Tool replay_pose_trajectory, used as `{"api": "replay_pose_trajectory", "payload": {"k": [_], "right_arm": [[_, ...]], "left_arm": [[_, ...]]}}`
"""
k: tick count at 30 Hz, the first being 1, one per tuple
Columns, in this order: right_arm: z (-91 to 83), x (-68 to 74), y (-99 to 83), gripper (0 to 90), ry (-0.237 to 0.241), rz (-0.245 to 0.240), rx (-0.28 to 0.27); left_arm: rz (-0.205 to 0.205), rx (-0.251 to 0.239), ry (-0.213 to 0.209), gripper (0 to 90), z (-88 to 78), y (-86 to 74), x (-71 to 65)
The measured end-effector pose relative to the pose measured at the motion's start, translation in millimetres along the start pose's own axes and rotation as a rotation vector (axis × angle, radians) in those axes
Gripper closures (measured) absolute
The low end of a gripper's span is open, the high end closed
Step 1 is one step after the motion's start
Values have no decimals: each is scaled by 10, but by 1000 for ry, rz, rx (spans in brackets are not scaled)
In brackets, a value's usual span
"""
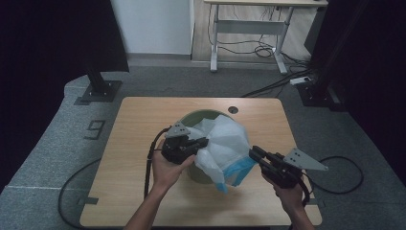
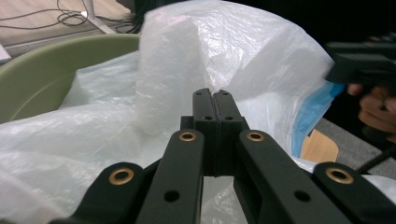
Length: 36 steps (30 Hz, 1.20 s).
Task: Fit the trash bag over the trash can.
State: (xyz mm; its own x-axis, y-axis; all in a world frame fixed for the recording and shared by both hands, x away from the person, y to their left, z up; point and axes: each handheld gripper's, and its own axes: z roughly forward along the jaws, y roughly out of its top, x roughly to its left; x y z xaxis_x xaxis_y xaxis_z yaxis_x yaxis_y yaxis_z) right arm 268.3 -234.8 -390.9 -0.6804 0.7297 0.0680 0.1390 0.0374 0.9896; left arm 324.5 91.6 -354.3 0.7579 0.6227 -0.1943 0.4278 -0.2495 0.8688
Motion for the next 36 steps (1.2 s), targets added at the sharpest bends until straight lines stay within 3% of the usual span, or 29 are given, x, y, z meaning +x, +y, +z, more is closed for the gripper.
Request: {"api": "replay_pose_trajectory", "payload": {"k": [5, 10, 17, 25, 36], "right_arm": [[-202, 66, -106, 731, -1, -5, -7], [-267, 124, -212, 714, 3, -16, 6], [-186, 107, -322, 695, -6, -12, 31], [-127, 51, -344, 671, -54, -16, 32], [-83, 34, -278, 669, -43, -31, 41]], "left_arm": [[-24, -13, 4, 898, -11, -11, 64], [-41, -24, 1, 898, -16, -10, 107], [-42, -24, 0, 898, -15, -11, 115], [-51, -27, -4, 897, -45, -9, 146], [-54, -24, -17, 896, -35, 20, 143]]}}
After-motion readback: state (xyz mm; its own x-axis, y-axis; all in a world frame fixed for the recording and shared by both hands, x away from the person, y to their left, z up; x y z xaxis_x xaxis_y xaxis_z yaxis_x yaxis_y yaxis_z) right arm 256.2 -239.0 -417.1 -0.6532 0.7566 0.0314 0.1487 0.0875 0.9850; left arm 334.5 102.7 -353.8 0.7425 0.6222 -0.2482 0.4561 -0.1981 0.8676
